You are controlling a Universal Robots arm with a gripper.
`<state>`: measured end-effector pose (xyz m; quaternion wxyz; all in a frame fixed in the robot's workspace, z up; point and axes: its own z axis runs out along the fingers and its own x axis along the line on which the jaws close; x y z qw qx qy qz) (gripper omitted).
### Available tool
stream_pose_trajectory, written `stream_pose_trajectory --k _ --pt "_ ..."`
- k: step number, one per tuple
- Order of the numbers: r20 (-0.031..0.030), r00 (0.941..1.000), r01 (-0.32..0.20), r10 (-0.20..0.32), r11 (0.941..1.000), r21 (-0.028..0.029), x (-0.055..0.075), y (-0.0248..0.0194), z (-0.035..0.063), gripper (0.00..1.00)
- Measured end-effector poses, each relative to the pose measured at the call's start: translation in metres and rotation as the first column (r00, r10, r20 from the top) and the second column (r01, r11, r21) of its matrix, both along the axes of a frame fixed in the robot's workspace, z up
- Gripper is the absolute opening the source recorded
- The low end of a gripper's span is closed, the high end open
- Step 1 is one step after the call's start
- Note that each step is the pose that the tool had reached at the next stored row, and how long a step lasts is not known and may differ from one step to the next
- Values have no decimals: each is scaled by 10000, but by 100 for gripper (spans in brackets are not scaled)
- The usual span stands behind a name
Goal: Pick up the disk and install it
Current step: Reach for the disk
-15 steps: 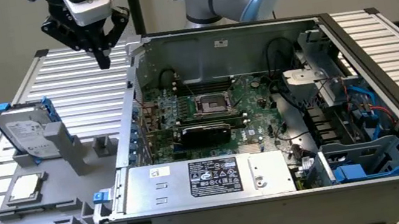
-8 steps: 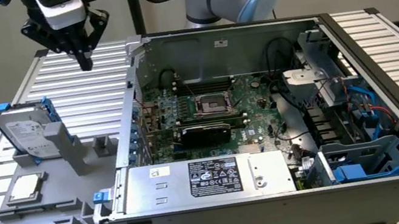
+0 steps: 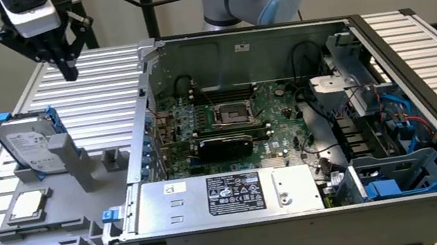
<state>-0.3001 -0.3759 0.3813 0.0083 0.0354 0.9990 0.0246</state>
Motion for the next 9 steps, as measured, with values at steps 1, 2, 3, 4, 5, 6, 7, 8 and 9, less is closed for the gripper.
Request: stream_pose_trajectory --k 1,2,3,4,5,6,7,8,9 --pt "-6 10000 0 0 10000 0 -45 0 0 11" --pt "-12 10000 1 -1 10000 0 -91 0 -1 11" --pt "-17 10000 1 -1 10000 0 -136 0 -2 11" --pt "-23 10000 0 0 10000 -1 -182 0 -3 11" --pt "-27 10000 0 0 10000 0 -227 0 -4 11" --pt "-31 10000 0 0 10000 0 -273 0 -6 11" --pt "-35 10000 1 -1 10000 0 -318 0 -7 11" --pt "-40 10000 1 -1 10000 0 -364 0 -8 11" --pt "-44 10000 1 -1 10000 0 -409 0 -10 11"
